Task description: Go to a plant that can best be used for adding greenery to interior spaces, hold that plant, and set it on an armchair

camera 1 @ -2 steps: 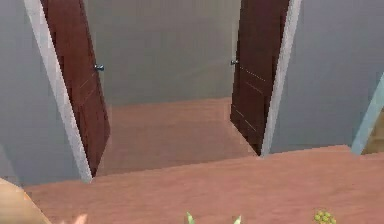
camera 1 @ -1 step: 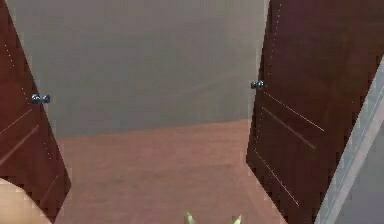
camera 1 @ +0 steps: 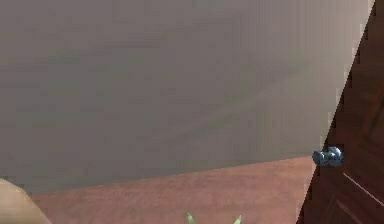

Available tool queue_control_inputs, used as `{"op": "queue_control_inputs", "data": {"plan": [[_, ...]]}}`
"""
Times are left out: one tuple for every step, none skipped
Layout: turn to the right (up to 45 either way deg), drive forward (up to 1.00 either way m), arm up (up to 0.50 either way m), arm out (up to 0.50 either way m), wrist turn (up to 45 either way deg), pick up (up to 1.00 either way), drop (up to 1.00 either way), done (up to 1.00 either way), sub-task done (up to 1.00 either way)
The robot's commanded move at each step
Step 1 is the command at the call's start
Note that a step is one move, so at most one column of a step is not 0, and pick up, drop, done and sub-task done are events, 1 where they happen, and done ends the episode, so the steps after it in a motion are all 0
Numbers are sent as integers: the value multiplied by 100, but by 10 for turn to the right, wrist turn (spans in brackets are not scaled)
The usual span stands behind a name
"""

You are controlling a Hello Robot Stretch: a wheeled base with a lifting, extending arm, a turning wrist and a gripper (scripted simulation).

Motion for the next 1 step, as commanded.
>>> {"op": "queue_control_inputs", "data": {"plan": [[60, 0, 0, 0, 0, 0, 0, 0, 0]]}}
